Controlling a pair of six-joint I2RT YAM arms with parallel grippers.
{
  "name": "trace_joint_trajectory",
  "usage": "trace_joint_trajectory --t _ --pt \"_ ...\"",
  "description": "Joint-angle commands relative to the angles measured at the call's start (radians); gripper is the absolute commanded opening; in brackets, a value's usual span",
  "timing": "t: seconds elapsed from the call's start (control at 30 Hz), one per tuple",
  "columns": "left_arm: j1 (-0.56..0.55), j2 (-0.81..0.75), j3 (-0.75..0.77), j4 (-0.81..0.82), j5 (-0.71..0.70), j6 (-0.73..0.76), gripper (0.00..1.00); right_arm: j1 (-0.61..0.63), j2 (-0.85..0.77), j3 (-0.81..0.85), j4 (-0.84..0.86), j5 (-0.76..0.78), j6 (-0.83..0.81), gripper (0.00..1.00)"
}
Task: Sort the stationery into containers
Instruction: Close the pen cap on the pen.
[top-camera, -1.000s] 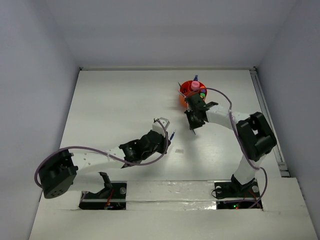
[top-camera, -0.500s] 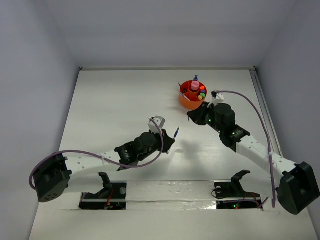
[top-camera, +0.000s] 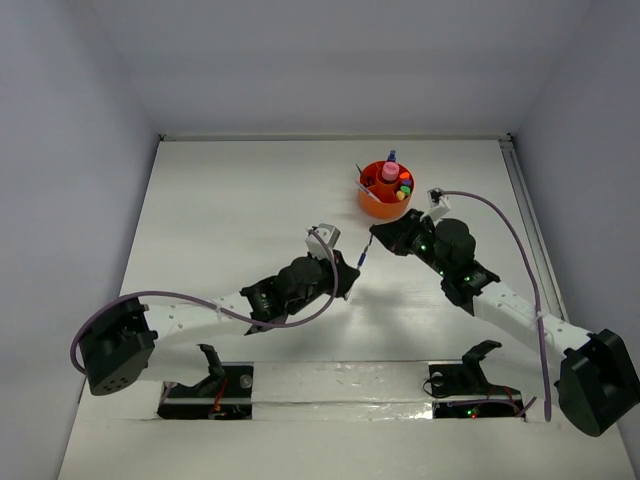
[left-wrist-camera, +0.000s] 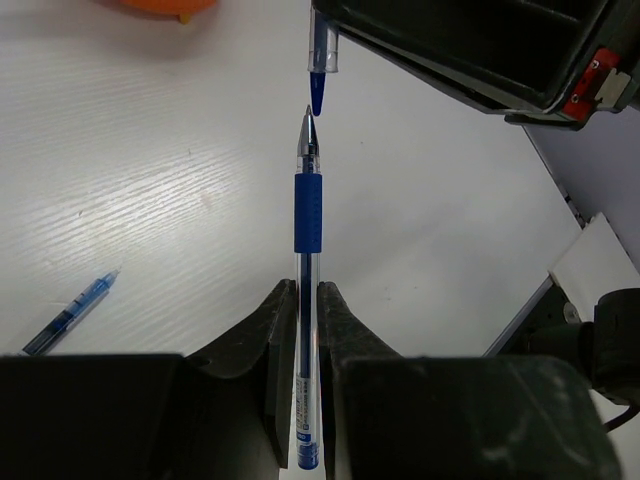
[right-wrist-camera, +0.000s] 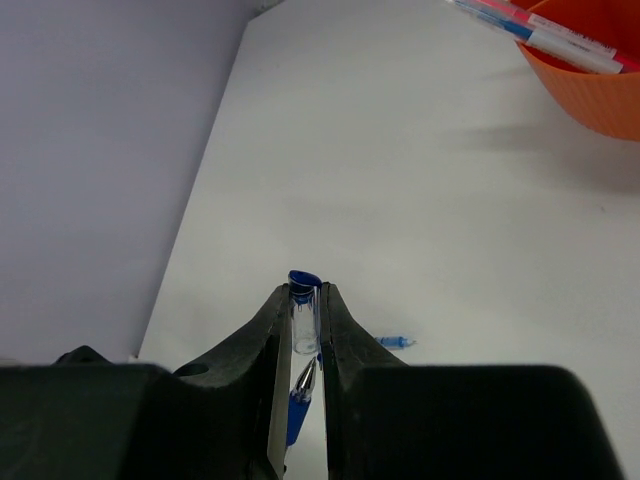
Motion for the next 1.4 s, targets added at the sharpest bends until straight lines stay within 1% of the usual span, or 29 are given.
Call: trace_joint_trajectory --t 0.0,0.73,1.37 --pt "-0.006 0.012 0.047 0.043 0.002 0.016 0.0 0.015 -0.014 -0.025 0.094 -0.021 0.022 0.0" --pt "-0.006 -0.024 0.046 0.035 -0.035 0.039 0.0 0.024 0.013 -0.018 0.089 -0.023 0.008 0.0" --pt "-0.006 -0.033 0.037 0.041 -0.033 0.047 0.0 0.033 0.03 -0.008 0.103 -0.016 0.025 0.0"
